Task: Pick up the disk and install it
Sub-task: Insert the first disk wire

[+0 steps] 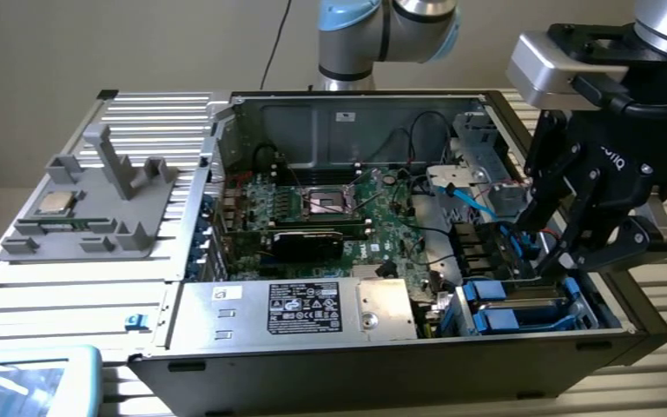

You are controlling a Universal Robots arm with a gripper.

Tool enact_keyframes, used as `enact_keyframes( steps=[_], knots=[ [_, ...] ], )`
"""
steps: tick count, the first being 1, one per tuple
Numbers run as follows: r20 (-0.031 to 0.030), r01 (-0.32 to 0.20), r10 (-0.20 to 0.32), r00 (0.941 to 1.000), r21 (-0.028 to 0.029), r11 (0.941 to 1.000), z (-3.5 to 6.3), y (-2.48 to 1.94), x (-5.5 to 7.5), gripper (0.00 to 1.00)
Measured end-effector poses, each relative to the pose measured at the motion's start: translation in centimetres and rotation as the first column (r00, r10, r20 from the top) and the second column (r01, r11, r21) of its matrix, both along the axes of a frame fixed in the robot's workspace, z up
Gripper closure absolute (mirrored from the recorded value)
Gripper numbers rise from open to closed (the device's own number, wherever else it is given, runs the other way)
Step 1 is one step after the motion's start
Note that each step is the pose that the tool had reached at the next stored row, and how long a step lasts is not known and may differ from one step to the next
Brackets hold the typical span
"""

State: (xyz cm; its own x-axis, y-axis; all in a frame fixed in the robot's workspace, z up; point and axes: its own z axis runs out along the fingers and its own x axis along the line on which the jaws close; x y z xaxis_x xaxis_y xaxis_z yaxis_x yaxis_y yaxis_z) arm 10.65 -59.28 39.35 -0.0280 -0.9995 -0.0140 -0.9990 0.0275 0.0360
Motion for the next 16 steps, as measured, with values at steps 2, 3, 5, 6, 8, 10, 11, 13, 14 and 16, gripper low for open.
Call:
enact_keyframes(
  steps=[2, 3, 5, 6, 8, 10, 11, 13, 14, 16],
  knots=[
    [0.0002, 0.001, -0.001, 1.0, 0.0, 1.0, 0.0, 0.13, 0.21, 0.48],
    [0.0004, 0.003, -0.003, 1.0, 0.0, 1.0, 0.0, 0.18, 0.28, 0.48],
    [0.002, 0.005, -0.005, 1.0, 0.0, 1.0, 0.01, 0.27, 0.36, 0.48],
    [0.0026, 0.007, -0.007, 1.0, 0.0, 1.0, 0.0, 0.32, 0.41, 0.48],
    [0.0031, 0.01, -0.01, 0.9999, 0.0, 1.0, 0.01, 0.43, 0.48, 0.48],
    [0.0032, 0.011, -0.011, 0.9999, 0.0, 0.9999, 0.0, 0.44, 0.48, 0.48],
    [0.0032, 0.012, -0.012, 0.9999, 0.0, 0.9999, 0.0, 0.45, 0.49, 0.48],
    [0.0032, 0.014, -0.014, 0.9999, 0.0, 0.9999, 0.01, 0.48, 0.53, 0.48],
    [0.0032, 0.015, -0.015, 0.9999, 0.0, 0.9999, 0.01, 0.49, 0.54, 0.48],
    [0.0032, 0.015, -0.015, 0.9999, 0.0014, 0.9999, 0.01, 0.48, 0.54, 0.48]
  ],
)
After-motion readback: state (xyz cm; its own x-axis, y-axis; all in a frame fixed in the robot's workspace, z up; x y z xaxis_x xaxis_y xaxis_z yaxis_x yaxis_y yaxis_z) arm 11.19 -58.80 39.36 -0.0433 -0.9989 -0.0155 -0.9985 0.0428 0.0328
